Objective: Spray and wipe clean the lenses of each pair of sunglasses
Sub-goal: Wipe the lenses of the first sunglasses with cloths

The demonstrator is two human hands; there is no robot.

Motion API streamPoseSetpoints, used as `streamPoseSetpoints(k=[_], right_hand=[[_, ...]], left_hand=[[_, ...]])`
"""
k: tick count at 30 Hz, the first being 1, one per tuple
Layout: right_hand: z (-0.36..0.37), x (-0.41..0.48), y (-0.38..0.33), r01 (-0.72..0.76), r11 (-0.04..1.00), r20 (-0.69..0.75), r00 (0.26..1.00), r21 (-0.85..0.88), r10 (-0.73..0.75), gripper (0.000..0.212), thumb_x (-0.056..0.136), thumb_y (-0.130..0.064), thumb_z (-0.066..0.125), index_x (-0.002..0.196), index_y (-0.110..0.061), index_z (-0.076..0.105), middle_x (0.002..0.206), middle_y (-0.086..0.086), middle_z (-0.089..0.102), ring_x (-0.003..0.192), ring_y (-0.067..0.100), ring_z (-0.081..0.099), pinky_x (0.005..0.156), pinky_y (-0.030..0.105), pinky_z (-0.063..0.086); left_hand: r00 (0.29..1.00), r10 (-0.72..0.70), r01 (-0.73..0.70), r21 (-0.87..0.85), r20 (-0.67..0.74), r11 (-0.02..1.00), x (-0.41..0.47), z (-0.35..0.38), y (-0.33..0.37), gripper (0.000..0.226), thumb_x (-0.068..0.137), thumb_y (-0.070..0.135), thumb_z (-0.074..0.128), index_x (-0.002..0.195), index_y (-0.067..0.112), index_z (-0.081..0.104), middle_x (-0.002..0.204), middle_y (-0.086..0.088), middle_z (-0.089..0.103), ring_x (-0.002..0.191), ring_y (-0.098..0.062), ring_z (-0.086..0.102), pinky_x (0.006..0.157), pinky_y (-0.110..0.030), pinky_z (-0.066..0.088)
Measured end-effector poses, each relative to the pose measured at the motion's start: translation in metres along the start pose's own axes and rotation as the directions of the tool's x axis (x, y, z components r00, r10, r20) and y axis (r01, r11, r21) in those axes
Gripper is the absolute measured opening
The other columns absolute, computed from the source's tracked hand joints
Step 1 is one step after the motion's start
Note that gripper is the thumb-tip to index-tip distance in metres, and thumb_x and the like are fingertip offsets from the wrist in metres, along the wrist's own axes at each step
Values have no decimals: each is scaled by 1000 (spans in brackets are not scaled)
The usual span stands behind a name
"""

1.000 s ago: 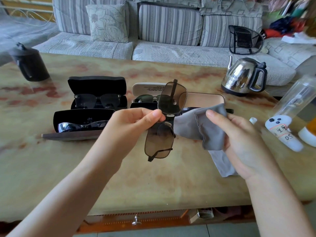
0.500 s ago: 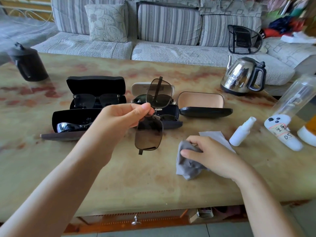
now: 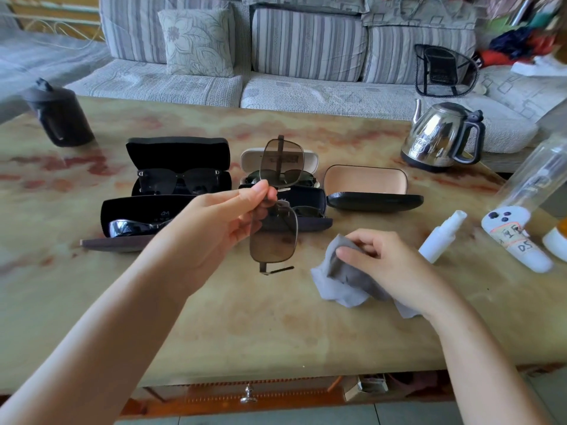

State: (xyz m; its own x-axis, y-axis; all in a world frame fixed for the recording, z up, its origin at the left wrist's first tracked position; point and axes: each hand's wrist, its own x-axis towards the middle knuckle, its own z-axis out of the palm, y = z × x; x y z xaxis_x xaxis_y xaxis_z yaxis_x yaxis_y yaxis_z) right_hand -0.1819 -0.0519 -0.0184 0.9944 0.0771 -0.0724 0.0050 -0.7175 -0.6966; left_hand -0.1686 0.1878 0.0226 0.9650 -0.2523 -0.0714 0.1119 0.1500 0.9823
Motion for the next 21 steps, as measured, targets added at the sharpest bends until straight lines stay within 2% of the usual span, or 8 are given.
streamPoseSetpoints(k=[2, 4, 8, 12, 15, 19, 21], right_hand=[[3, 2, 0, 7, 1000, -13, 1000, 19, -7, 12, 94, -40, 57, 91, -38, 68, 81, -20, 72, 85, -1, 64, 83, 31, 49], [5, 1, -5, 15, 997, 8, 1000, 79, -16, 13, 96, -31, 57, 91, -34, 68, 80, -15, 73, 80, 0, 65, 77, 24, 44], [4, -2, -10, 55, 985, 8, 998, 164, -57, 14, 97, -27, 57, 92, -28, 71, 82, -3, 74, 84, 14, 66, 71, 25, 42], [5, -1, -11, 72, 981, 4, 997, 179, -74, 15, 97, -24, 58, 91, -26, 72, 84, -6, 73, 85, 10, 65, 75, 23, 44], [5, -1, -10, 100, 979, -15, 995, 176, -99, 15, 96, -24, 58, 91, -27, 72, 83, -12, 72, 82, 4, 63, 73, 19, 44], [5, -1, -10, 106, 979, 5, 994, 172, -108, 17, 97, -23, 56, 92, -24, 73, 84, -8, 72, 87, 9, 64, 72, 17, 43], [4, -2, -12, 83, 960, 60, 993, 269, -103, 18, 98, -21, 55, 96, -22, 73, 88, -5, 74, 93, 14, 66, 78, 18, 44]], left_hand=[[999, -26, 27, -32, 21, 999, 1, -1, 1, 21, 78, 35, 59, 68, 22, 73, 72, 10, 58, 72, -5, 55, 83, -22, 44], [998, -61, 64, -94, 35, 994, 3, -3, 2, 21, 77, 35, 60, 65, 23, 72, 69, 11, 58, 67, -3, 56, 81, -22, 44], [993, -115, 120, -191, 38, 974, 6, -7, 4, 21, 76, 33, 60, 62, 24, 72, 69, 13, 60, 65, -2, 58, 78, -21, 44], [992, -125, 128, -230, 28, 965, 7, -8, 4, 20, 75, 32, 60, 62, 24, 72, 71, 11, 61, 65, -3, 58, 79, -22, 44], [992, -124, 127, -243, 27, 962, 7, -8, 4, 19, 76, 31, 60, 63, 24, 72, 71, 11, 62, 67, -4, 58, 81, -23, 44], [992, -121, 124, -243, 25, 962, 7, -8, 4, 20, 76, 30, 60, 62, 23, 72, 70, 11, 61, 66, -4, 58, 83, -23, 44], [993, -117, 120, -242, 27, 963, 7, -8, 4, 20, 76, 30, 60, 61, 23, 72, 70, 11, 61, 66, -4, 58, 83, -23, 44]])
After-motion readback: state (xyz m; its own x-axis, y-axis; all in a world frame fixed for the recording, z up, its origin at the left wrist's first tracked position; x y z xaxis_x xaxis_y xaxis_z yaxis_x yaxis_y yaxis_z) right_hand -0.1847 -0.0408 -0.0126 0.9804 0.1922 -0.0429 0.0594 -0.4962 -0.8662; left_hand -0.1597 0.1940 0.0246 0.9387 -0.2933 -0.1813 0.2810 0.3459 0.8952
